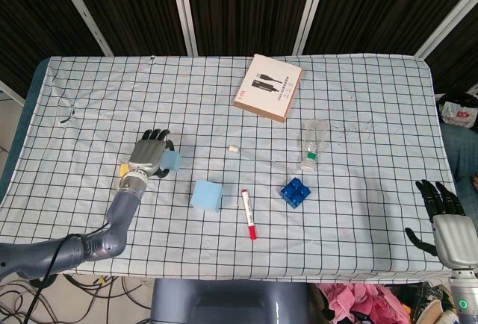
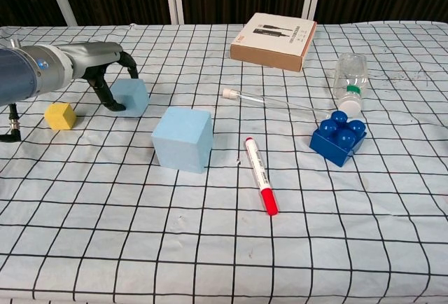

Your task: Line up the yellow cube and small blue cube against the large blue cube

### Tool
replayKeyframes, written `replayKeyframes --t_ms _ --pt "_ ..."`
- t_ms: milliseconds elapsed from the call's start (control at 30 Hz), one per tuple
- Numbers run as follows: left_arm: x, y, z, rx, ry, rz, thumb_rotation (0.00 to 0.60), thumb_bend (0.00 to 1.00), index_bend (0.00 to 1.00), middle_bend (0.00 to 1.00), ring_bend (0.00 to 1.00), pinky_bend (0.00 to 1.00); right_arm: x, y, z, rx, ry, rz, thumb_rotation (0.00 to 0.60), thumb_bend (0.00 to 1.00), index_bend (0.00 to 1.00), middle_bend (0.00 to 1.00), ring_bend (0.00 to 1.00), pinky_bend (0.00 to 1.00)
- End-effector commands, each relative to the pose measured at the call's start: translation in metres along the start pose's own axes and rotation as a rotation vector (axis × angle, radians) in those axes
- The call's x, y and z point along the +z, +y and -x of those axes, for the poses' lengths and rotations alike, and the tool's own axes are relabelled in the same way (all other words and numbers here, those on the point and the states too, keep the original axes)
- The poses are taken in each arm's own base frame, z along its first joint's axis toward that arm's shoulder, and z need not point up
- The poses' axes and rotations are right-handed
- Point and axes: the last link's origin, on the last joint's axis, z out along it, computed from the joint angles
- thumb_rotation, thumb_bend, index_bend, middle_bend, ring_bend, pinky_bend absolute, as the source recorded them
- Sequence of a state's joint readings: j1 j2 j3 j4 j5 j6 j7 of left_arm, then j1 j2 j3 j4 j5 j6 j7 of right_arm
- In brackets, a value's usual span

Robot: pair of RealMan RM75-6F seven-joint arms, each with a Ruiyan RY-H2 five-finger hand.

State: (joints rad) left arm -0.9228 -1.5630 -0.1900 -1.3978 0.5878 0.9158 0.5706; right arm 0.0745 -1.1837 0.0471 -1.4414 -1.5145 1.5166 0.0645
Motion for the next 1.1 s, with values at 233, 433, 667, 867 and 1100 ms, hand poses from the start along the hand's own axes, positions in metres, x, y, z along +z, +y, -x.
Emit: replayKeyframes --t_ms 233,433,667,867,1100 --pt "-0.046 0.004 0.000 0.024 -0.007 0.100 0.600 0.31 0.46 0.09 0.00 0.00 0.000 -0.002 0.002 -0.009 -0.008 -0.003 0.600 0.21 0.00 0.05 0.00 0.11" --pt "-0.055 0.012 0.008 0.046 -0.026 0.141 0.600 0.31 0.45 0.09 0.00 0.00 -0.001 -0.003 0.001 -0.012 -0.001 -0.007 0.600 0.21 0.00 0.05 0.00 0.11" --pt "-0.055 0.024 0.016 0.047 -0.030 0.155 0.600 0.31 0.45 0.09 0.00 0.00 -0.001 -0.002 0.002 -0.013 -0.010 -0.002 0.600 0.21 0.00 0.05 0.00 0.11" --pt "-0.052 0.034 0.023 0.062 -0.051 0.169 0.600 0.31 0.45 0.09 0.00 0.00 0.000 0.000 0.000 -0.011 -0.001 0.005 0.600 0.22 0.00 0.05 0.00 0.11" --pt "-0.048 0.043 0.031 0.073 -0.068 0.158 0.600 0.31 0.44 0.08 0.00 0.00 -0.001 0.002 -0.001 -0.006 0.003 0.007 0.600 0.22 0.00 0.05 0.00 0.11"
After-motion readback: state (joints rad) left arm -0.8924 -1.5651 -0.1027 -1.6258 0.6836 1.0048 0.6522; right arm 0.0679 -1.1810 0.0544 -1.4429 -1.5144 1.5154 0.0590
